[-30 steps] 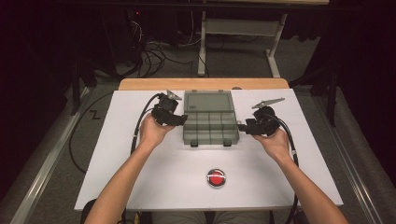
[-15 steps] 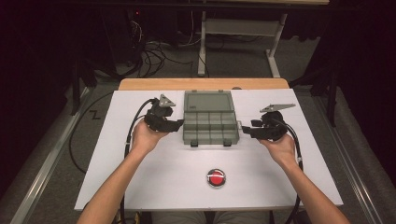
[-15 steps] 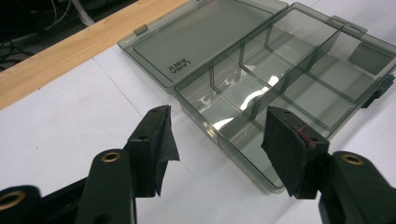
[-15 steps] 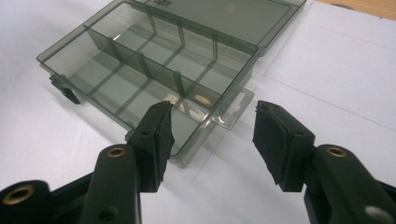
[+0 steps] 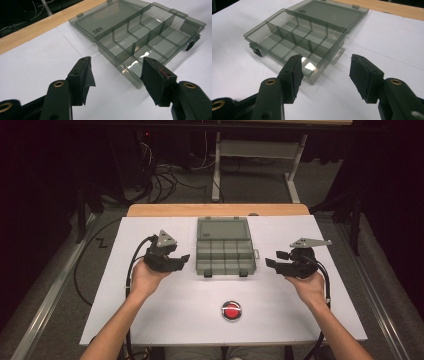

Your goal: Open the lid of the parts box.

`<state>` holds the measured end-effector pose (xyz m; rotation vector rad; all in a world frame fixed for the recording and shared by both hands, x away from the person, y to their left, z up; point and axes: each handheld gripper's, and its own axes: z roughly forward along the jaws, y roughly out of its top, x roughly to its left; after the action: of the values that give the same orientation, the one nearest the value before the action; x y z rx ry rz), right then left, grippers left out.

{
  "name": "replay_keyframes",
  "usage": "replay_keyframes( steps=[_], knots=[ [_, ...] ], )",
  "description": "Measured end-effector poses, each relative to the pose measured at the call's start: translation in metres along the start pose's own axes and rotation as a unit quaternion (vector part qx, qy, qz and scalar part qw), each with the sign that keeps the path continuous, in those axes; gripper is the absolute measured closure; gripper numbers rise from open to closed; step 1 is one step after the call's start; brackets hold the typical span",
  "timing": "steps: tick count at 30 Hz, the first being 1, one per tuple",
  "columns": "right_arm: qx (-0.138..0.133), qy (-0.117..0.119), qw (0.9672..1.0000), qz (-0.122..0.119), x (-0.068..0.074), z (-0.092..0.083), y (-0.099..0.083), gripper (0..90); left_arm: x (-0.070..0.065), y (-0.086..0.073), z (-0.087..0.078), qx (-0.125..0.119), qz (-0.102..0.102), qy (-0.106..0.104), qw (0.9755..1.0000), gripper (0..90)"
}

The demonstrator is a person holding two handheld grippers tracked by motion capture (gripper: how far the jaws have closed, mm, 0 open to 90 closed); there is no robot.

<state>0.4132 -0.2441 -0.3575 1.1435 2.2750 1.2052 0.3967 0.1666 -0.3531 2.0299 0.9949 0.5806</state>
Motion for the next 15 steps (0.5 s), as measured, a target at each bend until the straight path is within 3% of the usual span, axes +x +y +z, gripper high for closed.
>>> replay_keyframes(
  steps=[9, 15],
  knots=[
    [-0.019, 0.005, 0.9998, -0.008, 0.005, -0.01, -0.015, 42.0, -0.003, -0.017, -0.009, -0.025, -0.007, 0.003, 0.9997, 40.8],
    [-0.038, 0.007, 0.9992, -0.012, 0.008, -0.016, -0.022, 40.9, -0.008, -0.024, -0.013, -0.035, 0.002, 0.004, 0.9994, 39.9]
  ],
)
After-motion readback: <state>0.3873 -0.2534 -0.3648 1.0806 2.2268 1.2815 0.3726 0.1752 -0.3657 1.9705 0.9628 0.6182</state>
